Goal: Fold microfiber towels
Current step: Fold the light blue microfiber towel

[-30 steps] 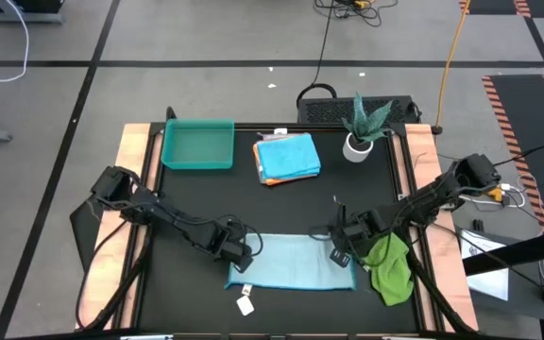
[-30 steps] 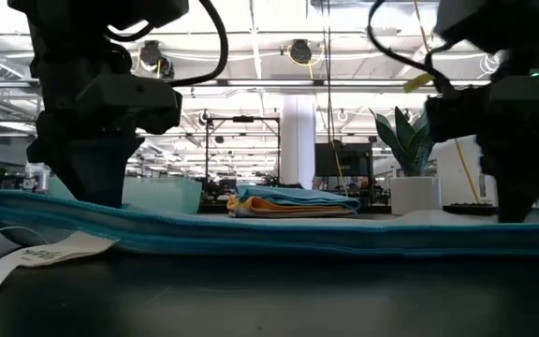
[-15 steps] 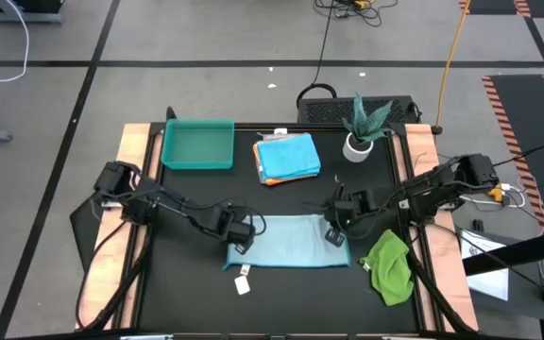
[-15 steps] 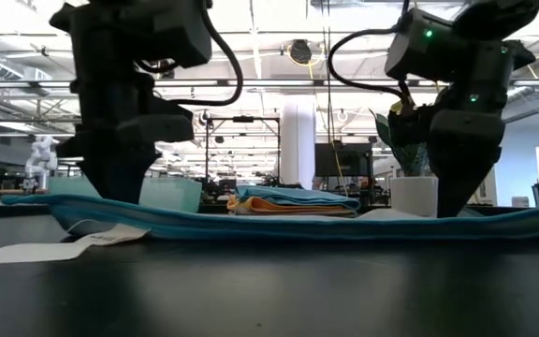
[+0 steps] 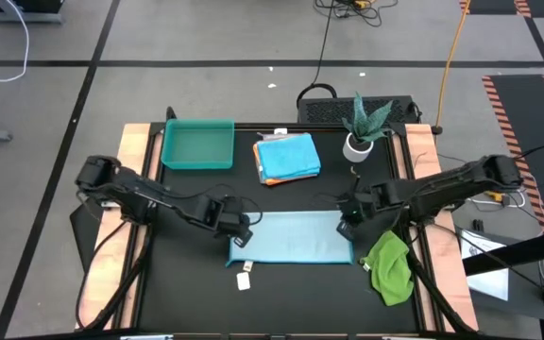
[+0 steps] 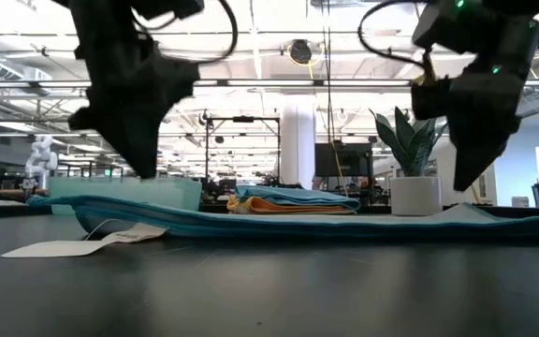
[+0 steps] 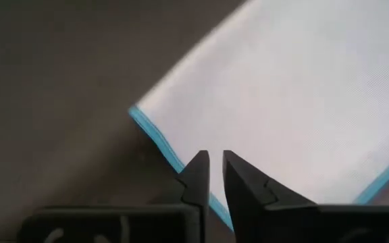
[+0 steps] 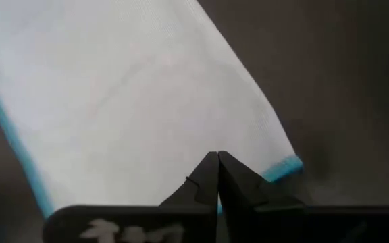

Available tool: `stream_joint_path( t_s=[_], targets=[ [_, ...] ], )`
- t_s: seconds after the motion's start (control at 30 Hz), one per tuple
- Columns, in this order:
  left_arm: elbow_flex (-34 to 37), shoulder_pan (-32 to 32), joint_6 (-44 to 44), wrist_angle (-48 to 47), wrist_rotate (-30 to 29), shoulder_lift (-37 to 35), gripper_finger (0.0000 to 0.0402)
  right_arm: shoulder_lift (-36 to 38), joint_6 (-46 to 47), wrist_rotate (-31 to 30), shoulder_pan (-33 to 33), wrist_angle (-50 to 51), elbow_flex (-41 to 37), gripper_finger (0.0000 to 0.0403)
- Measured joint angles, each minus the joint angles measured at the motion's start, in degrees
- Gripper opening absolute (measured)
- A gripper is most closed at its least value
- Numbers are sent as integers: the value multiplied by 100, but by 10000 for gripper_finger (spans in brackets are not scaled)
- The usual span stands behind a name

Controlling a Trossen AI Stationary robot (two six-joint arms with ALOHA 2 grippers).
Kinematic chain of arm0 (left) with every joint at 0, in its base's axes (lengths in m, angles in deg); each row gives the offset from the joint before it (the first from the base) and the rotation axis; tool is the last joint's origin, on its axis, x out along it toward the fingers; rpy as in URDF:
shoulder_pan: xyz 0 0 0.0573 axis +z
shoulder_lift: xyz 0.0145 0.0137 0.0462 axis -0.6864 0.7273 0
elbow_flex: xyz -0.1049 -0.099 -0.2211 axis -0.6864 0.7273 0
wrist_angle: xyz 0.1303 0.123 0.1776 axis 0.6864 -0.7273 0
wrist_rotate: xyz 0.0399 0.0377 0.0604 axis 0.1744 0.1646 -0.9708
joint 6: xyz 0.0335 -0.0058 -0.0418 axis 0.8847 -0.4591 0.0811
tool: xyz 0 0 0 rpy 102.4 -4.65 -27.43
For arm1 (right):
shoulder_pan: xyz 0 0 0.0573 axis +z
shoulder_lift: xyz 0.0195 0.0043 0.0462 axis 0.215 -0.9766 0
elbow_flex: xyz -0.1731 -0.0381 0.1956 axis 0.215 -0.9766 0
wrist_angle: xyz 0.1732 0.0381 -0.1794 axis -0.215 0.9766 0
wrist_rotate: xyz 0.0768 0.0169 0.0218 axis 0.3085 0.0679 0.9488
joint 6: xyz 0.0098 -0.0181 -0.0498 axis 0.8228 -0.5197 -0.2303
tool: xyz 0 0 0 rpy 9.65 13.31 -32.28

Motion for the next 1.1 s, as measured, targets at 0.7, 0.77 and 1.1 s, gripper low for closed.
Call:
stream_joint_path(
  t_s=[0.7, 0.77, 1.1],
  targets=[
    [-9, 832, 692, -132, -335, -448, 51, 481, 109, 441, -895, 467, -407, 163],
    [-9, 835, 691, -134, -246, -448, 51, 483, 110, 625, -984, 183, -597, 168],
    [-11, 831, 625, -131, -33, -448, 51, 487, -77, 923, -1308, -514, -839, 171]
  ],
)
